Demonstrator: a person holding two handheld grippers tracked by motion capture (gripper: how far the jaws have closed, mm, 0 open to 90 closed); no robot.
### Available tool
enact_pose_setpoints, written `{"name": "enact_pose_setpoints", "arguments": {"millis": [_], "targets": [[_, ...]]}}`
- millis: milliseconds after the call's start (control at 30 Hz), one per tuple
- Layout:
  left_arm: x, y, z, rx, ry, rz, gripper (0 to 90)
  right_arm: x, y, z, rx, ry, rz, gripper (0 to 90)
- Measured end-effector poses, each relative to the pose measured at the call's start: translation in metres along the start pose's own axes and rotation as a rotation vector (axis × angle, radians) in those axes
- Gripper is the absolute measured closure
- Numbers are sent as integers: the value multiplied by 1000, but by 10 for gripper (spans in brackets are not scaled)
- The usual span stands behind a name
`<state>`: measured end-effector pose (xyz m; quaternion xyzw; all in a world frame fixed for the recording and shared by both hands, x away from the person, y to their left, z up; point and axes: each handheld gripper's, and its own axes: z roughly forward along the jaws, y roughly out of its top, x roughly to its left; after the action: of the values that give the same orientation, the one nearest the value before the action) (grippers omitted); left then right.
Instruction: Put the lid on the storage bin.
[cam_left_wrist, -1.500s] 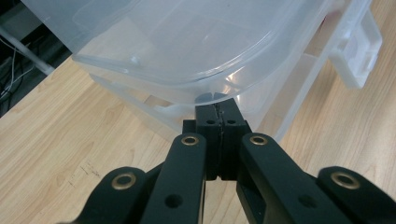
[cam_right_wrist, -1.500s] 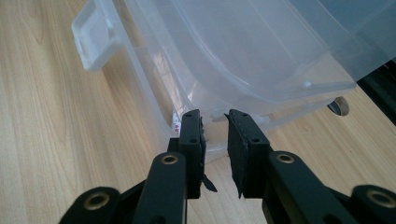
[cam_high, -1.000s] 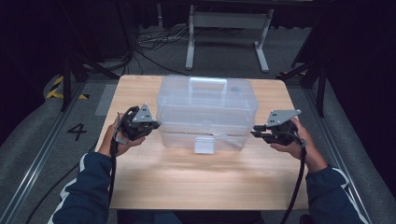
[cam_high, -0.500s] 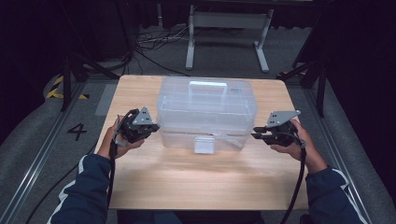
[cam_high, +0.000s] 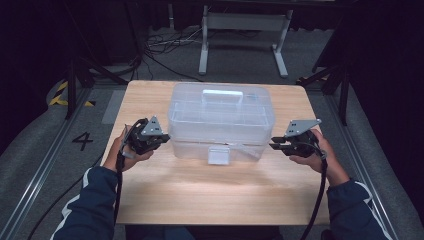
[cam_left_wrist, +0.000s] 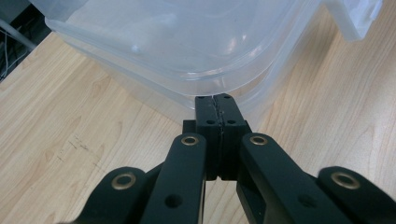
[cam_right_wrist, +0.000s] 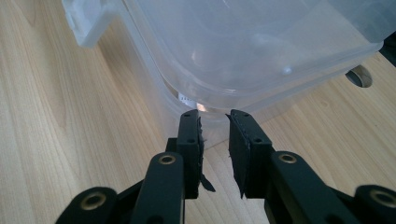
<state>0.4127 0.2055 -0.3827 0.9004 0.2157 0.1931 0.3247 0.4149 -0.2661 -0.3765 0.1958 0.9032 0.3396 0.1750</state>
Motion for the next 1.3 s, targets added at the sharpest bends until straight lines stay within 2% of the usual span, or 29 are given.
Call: {"name": "enact_pose_setpoints", "arguments": {"millis": [600, 933, 1100, 1300], "targets": [[-1, -6, 2, 10, 3, -6, 900, 1, -1, 1, 1, -4, 9, 746], [-1, -10, -7, -5, 21, -22, 900, 1, -7, -5, -4, -25, 24, 722], [-3, -17, -8, 31, 33, -14, 870, 0, -12, -8, 4, -42, 40, 684], [-6, -31, -9, 51, 35, -15, 811, -1, -22, -10, 30, -73, 60, 639]]}}
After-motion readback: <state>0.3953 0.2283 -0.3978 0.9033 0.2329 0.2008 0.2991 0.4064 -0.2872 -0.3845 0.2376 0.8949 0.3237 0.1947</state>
